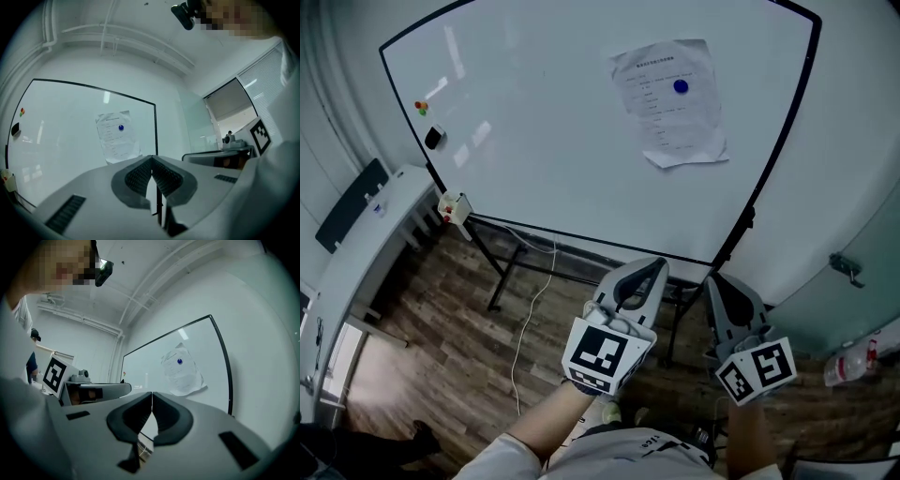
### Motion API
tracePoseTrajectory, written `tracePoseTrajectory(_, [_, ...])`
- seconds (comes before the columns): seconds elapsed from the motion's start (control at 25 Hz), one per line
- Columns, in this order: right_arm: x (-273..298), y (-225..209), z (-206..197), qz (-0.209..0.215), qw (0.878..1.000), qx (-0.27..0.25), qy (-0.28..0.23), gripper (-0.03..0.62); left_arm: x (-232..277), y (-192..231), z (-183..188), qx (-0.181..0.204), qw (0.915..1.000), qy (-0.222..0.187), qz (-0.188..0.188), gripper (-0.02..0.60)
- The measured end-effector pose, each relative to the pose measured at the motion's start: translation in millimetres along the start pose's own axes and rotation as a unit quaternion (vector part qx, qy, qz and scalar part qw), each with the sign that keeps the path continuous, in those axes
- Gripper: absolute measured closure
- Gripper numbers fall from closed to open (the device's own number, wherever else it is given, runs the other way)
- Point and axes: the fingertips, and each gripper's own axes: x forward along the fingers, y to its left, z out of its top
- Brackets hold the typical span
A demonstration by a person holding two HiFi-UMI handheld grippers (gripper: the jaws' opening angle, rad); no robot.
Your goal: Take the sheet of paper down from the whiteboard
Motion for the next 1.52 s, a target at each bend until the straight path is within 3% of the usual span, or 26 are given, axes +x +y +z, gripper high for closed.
tracePoseTrajectory(0.36, [67,-55,13,0.008,1.0,0.001,-0.028,0.579,60,45,1,0.019,0.9998,0.0,0.01,0.568])
tracePoseTrajectory(0.8, [160,-147,71,0.033,0.995,-0.045,-0.086,0.577,174,97,43,0.079,0.9948,-0.035,0.054,0.568])
tracePoseTrajectory(1.0, [187,-170,87,0.04,0.992,-0.07,-0.102,0.576,206,115,61,0.112,0.9888,-0.057,0.082,0.568])
tracePoseTrajectory(1.24, [204,-181,104,0.02,0.989,-0.096,-0.11,0.551,233,133,83,0.141,0.9836,-0.073,0.084,0.565])
tracePoseTrajectory(1.52, [221,-192,117,-0.016,0.985,-0.134,-0.106,0.52,262,153,103,0.204,0.9707,-0.087,0.093,0.448])
